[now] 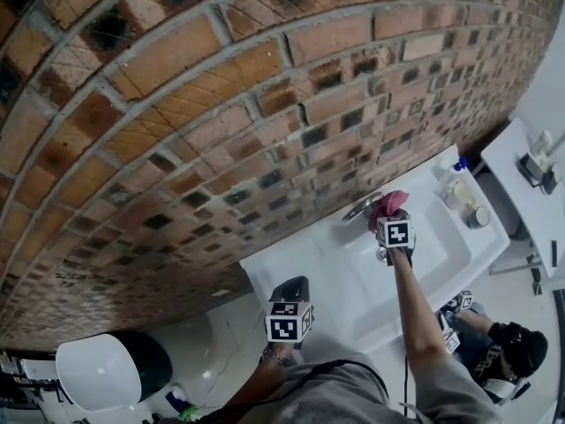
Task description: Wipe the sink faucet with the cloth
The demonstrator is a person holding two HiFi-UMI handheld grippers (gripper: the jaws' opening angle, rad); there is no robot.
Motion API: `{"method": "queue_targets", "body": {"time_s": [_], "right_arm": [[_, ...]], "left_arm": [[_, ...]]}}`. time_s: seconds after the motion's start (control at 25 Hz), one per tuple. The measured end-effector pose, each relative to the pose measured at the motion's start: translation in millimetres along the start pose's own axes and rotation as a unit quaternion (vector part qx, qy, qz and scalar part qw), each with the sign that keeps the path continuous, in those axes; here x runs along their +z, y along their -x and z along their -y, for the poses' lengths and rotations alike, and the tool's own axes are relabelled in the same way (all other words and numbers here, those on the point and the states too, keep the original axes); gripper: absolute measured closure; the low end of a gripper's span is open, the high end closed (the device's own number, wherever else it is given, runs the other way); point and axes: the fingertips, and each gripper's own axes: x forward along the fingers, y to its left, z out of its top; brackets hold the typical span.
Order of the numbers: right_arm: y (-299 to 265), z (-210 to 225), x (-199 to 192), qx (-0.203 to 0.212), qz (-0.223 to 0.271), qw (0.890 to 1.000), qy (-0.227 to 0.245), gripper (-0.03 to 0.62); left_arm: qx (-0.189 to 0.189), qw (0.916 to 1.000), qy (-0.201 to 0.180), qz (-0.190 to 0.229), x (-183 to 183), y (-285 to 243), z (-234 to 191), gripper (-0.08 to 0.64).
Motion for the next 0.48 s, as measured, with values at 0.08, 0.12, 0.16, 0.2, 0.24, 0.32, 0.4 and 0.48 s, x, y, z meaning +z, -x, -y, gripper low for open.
{"method": "queue_targets", "body": {"time_s": [0.08,0.12,0.16,0.2,0.24,0.32,0.4,0.48], "right_arm": [[-5,-25,-10,0.006,-0.013,0.999,0.049,0.534],[-6,-37,-8,0.01,-0.014,0.997,0.077,0.534],[-5,-52,-5,0.026,-0.014,0.994,0.105,0.534],[-4,-69,-1,0.054,-0.01,0.99,0.13,0.535],[-2,-87,5,0.08,-0.001,0.985,0.154,0.535],[6,-98,29,0.071,0.031,0.977,0.197,0.535],[9,-80,49,0.016,0.05,0.978,0.2,0.537],[-1,-57,38,-0.004,0.041,0.987,0.154,0.535]], "left_arm": [[-0.001,1.0,0.0,-0.002,-1,-3,1,0.545],[-0.001,1.0,0.0,-0.001,0,-4,2,0.545],[-0.001,1.0,0.0,-0.002,0,-6,2,0.545],[-0.002,1.0,-0.001,-0.002,0,-6,3,0.545],[-0.002,1.0,-0.001,-0.004,-1,-7,4,0.545],[-0.002,1.0,-0.004,-0.007,-2,-8,5,0.545],[0.0,1.0,-0.004,-0.007,-2,-8,5,0.545],[0.003,1.0,-0.002,-0.004,-1,-5,2,0.545]]}}
